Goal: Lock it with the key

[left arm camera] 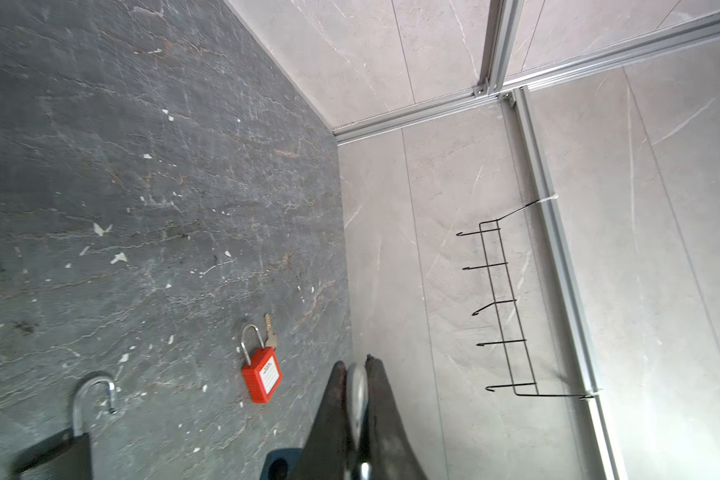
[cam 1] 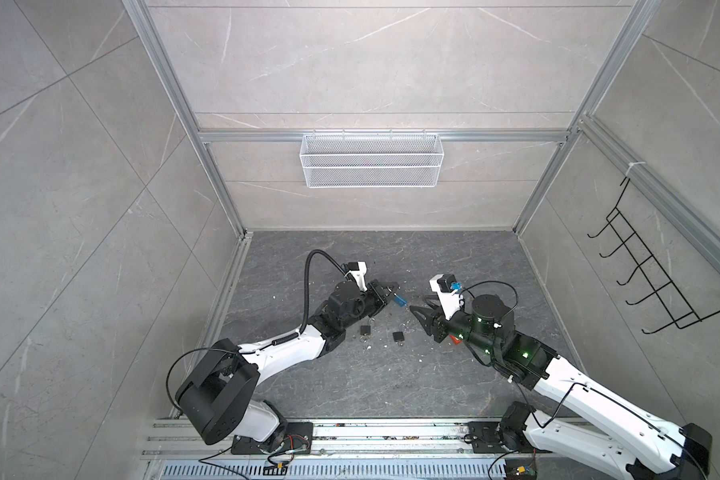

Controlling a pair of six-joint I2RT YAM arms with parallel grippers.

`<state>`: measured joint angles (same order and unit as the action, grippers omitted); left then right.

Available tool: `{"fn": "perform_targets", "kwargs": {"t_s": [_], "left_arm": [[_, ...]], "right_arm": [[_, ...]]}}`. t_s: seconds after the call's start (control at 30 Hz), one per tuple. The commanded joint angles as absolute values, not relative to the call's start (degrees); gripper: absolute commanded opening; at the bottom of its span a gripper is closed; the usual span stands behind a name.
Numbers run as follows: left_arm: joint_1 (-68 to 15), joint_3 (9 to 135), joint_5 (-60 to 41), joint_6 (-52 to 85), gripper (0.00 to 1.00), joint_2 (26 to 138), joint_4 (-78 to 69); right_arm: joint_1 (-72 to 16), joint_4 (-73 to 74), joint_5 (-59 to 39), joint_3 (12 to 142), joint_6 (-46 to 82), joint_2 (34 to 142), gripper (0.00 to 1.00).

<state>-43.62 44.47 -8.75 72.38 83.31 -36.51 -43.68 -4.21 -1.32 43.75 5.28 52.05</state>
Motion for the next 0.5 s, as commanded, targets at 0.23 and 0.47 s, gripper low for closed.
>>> {"fn": "perform_targets", "kwargs": {"t_s": [0.23, 0.47], "left_arm": [[-43.33, 47.89, -13.33, 80.37, 0.0, 85.19, -50.42], [-43.16, 48.19, -15.9, 81.74, 0.0, 86.89, -54.3]], "right_arm": [[-43.51, 7.96, 0.69, 40.64, -2.51, 56.84, 0.46], [-43.25, 8.78, 3.02, 42.05, -2.26, 60.59, 0.38]]}}
